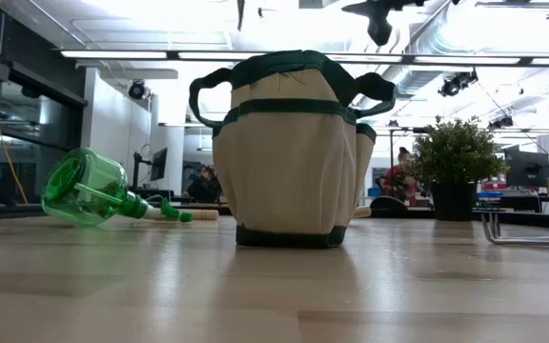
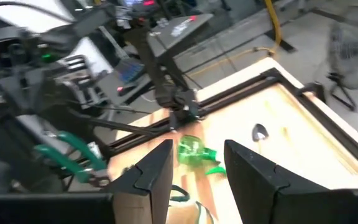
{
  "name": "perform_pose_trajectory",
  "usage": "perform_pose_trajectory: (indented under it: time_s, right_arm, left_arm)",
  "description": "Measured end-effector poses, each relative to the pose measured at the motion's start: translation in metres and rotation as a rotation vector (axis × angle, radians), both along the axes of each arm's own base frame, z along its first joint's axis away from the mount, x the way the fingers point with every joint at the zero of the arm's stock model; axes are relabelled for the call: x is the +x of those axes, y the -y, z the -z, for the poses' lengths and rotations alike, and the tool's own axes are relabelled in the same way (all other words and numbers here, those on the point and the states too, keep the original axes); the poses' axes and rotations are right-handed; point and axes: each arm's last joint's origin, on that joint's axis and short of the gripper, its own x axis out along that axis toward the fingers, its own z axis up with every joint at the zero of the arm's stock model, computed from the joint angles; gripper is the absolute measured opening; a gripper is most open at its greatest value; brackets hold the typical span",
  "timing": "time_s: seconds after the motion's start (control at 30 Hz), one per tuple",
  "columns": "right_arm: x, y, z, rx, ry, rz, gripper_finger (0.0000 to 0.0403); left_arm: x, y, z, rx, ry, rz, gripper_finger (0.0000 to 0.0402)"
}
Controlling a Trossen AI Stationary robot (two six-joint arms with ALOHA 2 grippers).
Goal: Pick & Place Garden tools in Gardening bag
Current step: Put the green shears into the white gardening bag
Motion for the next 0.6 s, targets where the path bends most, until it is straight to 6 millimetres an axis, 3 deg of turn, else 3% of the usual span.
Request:
perform_pose_trajectory:
  time_s: [0.27,0.6]
  right_arm:
    - [-0.006,-0.006,-0.002,-0.014,-0.043,0.123,0.0135]
    - [0.001,-0.016,-0.002,-0.050,-0.066,0.184,0.0135]
  left_arm:
    - [-0.009,0.030,0.007,-0.051,0.042,-0.089,0.0000]
    - [0.011,0.059,0.033,-0.067,0.053,-0.153,0.0000]
